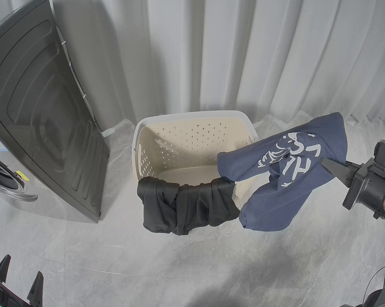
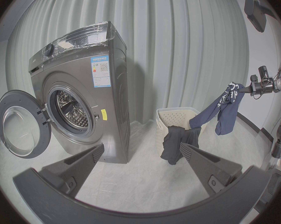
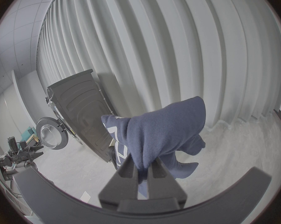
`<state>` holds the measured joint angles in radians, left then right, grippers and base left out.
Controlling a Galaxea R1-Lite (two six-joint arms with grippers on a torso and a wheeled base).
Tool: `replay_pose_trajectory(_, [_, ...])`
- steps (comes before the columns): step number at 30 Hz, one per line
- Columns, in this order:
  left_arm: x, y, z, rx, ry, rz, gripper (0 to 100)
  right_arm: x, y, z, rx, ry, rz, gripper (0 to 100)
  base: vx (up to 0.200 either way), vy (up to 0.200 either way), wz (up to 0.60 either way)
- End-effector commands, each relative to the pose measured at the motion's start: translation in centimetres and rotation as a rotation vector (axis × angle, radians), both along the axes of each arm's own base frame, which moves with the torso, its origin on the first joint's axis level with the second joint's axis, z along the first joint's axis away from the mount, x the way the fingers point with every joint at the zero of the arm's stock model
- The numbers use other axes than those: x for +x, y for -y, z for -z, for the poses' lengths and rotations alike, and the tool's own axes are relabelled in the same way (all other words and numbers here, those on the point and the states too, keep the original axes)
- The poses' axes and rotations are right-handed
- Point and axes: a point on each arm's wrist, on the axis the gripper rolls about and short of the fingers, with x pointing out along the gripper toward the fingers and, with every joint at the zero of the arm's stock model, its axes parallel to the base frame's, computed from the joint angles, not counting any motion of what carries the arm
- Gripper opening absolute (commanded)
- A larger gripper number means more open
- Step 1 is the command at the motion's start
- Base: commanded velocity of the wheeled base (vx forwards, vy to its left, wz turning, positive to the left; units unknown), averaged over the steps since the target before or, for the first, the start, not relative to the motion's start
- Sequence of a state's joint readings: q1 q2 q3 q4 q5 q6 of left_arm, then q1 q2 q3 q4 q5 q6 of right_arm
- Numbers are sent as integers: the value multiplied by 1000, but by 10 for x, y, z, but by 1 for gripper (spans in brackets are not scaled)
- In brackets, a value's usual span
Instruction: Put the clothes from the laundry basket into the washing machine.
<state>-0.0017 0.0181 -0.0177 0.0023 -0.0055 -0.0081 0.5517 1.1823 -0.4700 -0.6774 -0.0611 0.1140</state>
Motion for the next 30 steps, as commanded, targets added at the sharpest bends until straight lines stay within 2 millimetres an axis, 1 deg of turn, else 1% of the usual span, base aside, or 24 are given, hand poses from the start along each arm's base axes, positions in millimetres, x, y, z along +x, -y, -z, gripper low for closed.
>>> replay_pose_trajectory(1, [0,0,5,-1,-3,0,100,-10,5,-2,14,21,-3,0,-200,0,0])
replay_pose_trajectory(8, [0,0,5,0,-3,-1,100,-10,3,0,9,12,-16,0,-200,0,0])
replay_pose_trajectory(14, [0,0,5,-1,-3,-1,100,-12,1,7,-5,-8,-26,0,0,0,0])
replay_pose_trajectory(18, [0,0,5,-3,-3,0,100,-12,1,5,0,-1,-28,0,0,200,0])
replay_pose_trajectory(25, [0,0,5,-6,-3,2,100,-10,-1,11,-15,-25,-40,0,0,200,0])
replay_pose_trajectory(30, [0,0,5,-6,-3,2,100,-11,-1,11,-14,-24,-45,0,0,200,0])
